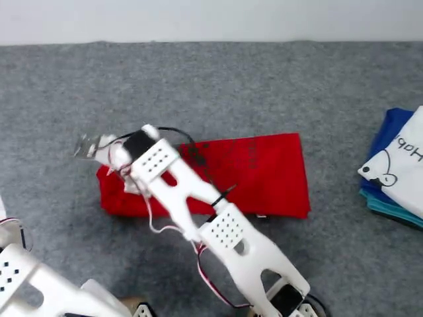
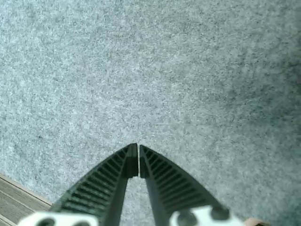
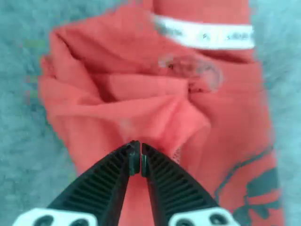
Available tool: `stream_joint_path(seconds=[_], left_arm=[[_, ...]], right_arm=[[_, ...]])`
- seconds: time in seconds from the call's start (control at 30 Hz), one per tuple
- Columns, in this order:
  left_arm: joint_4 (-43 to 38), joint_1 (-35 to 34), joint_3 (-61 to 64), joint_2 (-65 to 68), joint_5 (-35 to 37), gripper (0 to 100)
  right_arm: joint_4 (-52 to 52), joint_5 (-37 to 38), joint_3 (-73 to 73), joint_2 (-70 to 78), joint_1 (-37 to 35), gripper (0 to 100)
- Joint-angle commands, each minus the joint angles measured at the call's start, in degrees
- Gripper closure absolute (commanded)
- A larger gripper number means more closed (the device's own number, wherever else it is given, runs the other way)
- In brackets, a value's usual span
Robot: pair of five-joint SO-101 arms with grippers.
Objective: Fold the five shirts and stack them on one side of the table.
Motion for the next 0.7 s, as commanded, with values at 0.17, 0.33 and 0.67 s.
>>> stream_joint_path(seconds=[0.17,0.33,0.67], left_arm=[[-0.09,0.09,-0.40,-1.14,-0.35,98],[-0.09,0.09,-0.48,-1.14,-0.44,98],[-0.09,0.09,-0.48,-1.14,-3.96,98]], right_arm=[[-5.67,-0.26,-0.35,1.01,5.14,98.8],[-2.95,-0.26,-0.97,0.04,3.82,98.8],[5.05,-0.62,-4.31,-8.13,0.84,98.8]])
